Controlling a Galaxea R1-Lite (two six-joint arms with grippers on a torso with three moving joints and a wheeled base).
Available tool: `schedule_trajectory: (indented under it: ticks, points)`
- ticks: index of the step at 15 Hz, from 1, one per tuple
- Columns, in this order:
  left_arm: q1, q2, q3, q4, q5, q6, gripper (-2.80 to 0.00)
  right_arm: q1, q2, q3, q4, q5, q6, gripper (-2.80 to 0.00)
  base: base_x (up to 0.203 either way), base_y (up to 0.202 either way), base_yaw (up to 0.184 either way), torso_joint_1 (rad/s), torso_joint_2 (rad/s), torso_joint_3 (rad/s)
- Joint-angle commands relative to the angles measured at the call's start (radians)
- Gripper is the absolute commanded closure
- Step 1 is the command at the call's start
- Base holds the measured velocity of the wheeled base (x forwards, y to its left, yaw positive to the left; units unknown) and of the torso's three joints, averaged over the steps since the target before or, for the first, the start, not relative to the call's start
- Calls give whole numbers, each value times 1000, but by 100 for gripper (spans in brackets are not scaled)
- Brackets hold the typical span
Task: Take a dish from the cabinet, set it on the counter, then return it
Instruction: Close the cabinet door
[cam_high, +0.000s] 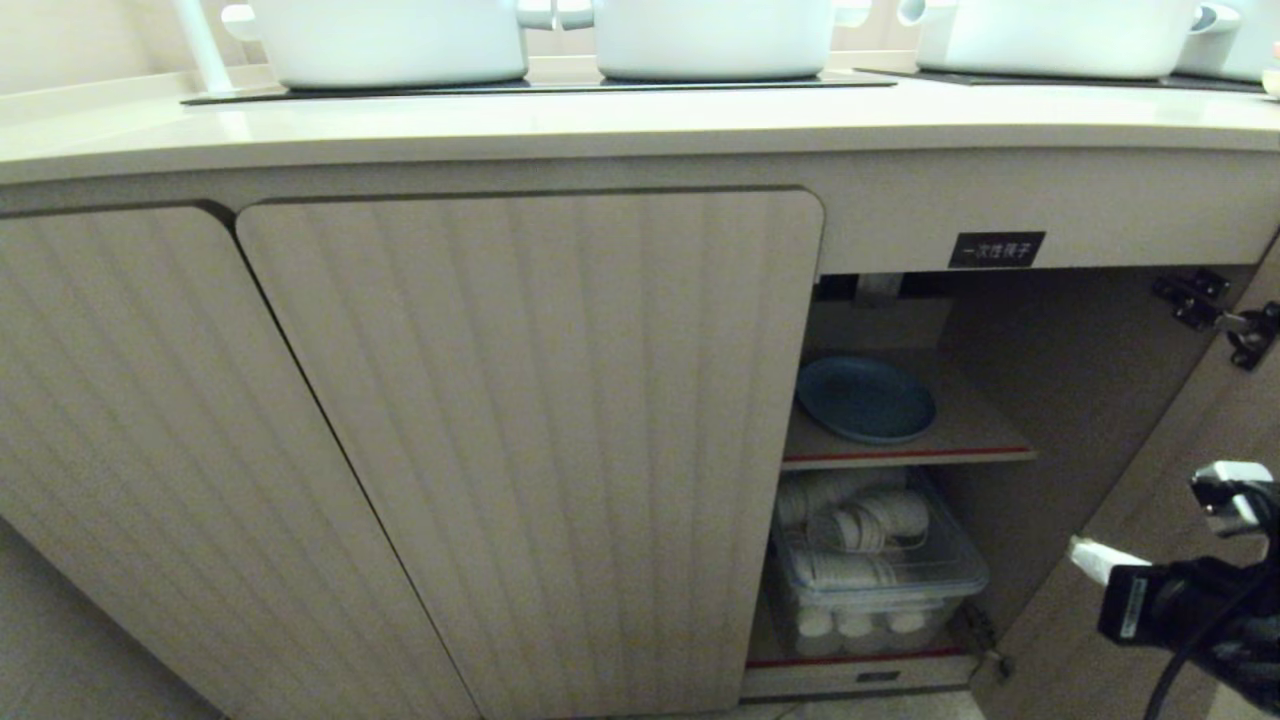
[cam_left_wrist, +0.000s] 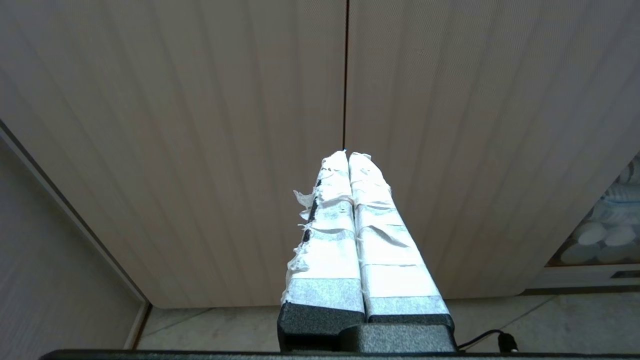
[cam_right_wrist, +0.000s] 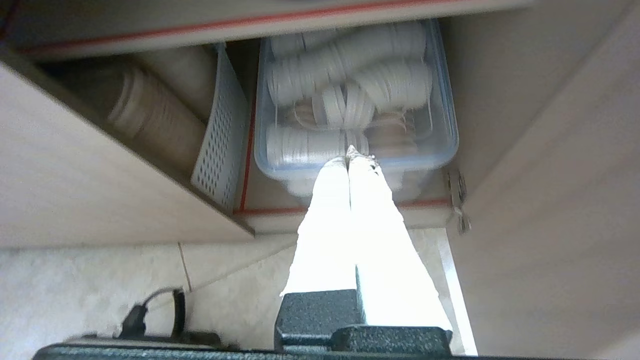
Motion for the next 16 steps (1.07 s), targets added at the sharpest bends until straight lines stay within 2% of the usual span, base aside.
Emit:
schedule_trajectory:
  ticks: [1, 7, 13, 16]
  points:
    - [0, 0, 0, 0, 0, 0, 0, 0, -79, 26, 36, 0, 1, 0, 0, 0, 0, 0, 0, 0]
    - [0, 0, 0, 0, 0, 0, 0, -2, -345, 62, 368, -12, -26, 0, 0, 0, 0, 0, 0, 0]
    - [0, 0, 0, 0, 0, 0, 0, -4, -553, 65, 673, -136, -73, 0, 0, 0, 0, 0, 0, 0]
    - [0, 0, 0, 0, 0, 0, 0, -5, -708, 65, 822, -145, -126, 0, 0, 0, 0, 0, 0, 0]
